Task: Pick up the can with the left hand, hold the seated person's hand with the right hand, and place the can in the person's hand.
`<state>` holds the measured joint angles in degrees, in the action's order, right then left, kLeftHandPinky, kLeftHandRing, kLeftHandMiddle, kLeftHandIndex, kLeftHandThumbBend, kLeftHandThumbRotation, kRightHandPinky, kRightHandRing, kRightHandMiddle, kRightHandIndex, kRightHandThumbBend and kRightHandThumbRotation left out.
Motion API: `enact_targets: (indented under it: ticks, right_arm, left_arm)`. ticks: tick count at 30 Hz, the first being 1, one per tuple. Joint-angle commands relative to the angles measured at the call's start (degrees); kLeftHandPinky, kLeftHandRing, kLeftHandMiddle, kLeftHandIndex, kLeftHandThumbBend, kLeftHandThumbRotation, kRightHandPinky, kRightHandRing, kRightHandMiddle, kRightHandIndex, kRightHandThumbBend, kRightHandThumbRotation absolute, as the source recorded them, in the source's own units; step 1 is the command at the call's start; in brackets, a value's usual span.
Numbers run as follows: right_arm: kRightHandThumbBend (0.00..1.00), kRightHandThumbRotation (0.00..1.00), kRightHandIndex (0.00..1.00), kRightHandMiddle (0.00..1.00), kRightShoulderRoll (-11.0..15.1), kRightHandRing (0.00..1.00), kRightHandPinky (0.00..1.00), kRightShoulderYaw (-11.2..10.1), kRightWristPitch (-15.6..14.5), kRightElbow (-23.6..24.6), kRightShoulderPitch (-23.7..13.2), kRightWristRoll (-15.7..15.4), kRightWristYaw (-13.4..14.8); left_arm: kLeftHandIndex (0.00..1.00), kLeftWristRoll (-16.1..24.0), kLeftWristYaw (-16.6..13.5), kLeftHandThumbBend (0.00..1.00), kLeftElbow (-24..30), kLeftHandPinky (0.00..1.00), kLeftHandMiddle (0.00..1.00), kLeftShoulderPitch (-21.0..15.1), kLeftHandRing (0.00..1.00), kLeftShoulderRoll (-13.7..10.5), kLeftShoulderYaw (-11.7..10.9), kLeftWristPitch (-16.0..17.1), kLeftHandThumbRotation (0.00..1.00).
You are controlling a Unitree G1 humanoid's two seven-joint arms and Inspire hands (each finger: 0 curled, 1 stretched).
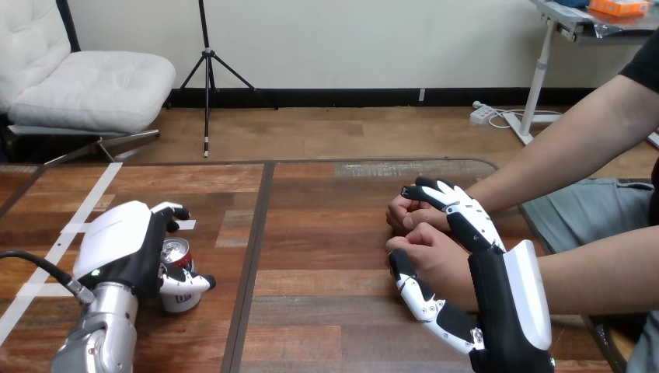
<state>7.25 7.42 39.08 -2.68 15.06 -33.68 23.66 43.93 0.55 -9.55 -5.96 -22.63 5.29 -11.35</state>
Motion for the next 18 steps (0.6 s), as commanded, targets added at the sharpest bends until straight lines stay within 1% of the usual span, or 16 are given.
enact_targets:
  ticks: [1,5,11,18]
  right_arm:
    - [0.33,0.28,0.77,0.86,0.5,0.91,0.95,-0.5,-0.2,1.7,-3.2,0.5,-0.5]
    - [0.33,0.29,0.77,0.86,0.5,0.91,0.95,-0.6,-0.2,1.7,-3.1,0.4,-0.6]
    - [0.33,0.29,0.76,0.86,0.7,0.9,0.95,-0.8,-0.3,1.7,-3.2,-0.2,-0.3]
    - [0.32,0.3,0.76,0.86,0.7,0.9,0.95,-0.7,-0.3,1.7,-3.2,0.3,-0.7]
  left_arm:
    - [0.77,0.1,0.5,0.82,0.0,0.64,0.76,-4.9,0.72,-1.6,0.9,-0.8,0.13]
    - [0.76,0.2,0.9,0.82,0.1,0.63,0.75,-4.9,0.71,-1.8,1.4,-1.5,0.12]
    - [0.76,0.3,2.4,0.81,0.4,0.63,0.75,-5.1,0.71,-2.2,2.0,-2.5,0.12]
    - [0.76,0.7,4.2,0.8,1.0,0.63,0.75,-5.2,0.71,-2.5,2.6,-3.8,0.11]
